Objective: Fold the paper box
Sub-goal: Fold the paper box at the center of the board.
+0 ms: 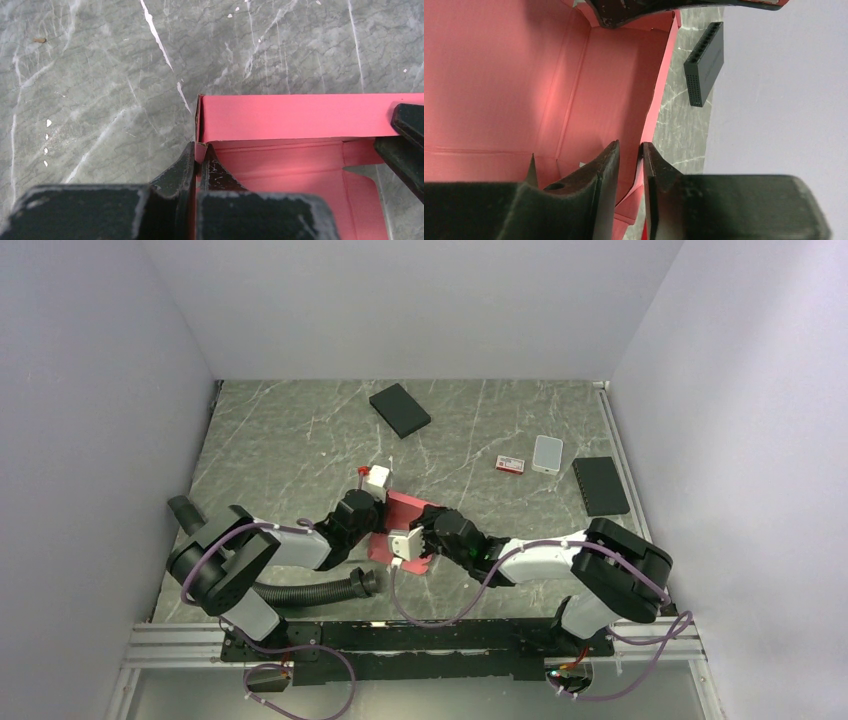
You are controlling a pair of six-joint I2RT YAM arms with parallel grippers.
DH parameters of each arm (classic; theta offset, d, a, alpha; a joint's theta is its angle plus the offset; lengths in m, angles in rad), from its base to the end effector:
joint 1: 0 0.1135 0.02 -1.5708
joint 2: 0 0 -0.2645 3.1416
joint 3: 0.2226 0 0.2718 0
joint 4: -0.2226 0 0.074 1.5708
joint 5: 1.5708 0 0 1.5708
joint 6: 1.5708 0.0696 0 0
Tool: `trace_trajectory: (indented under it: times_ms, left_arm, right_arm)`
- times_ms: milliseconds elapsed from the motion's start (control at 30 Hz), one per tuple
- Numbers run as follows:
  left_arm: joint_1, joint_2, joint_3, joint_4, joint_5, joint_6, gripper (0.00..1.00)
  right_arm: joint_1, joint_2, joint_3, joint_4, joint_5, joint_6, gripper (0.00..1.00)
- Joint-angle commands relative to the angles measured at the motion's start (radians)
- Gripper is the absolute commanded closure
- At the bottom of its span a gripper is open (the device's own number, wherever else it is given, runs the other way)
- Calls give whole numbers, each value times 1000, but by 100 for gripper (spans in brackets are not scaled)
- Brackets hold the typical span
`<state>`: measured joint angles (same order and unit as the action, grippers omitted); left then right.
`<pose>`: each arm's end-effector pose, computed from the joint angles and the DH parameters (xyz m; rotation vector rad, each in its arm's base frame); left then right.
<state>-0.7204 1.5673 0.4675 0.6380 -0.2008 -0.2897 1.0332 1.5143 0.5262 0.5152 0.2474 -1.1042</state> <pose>0.2498 -0.2008 0.1056 0.3125 2.0260 -0.4327 0.1821 0.2721 0.1248 -1.7094 1.1151 -0.2971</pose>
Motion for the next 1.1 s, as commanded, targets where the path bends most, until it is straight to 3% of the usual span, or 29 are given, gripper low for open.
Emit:
trace_trajectory:
  times_ms: [0,100,333,700,1067]
  left_arm:
    - [-13,-29,21,16,25,-47,100]
    - [-12,-29,28,3,26,-52,100]
    - [-13,-52,35,-28,38,-79,95]
    - [-13,-110,13,-38,43,-101,76]
    - [-11,-147,3,-65,-6,-91,72]
  right_arm:
    - [-13,-32,35,-84,-96,81,72]
    - [-16,-35,31,-73,-90,72,73]
    - [-13,-6,4,2,-46,12,100]
    - [4,45,-5,70,26,-36,100]
    - [14,44,-8,89,39,-45,100]
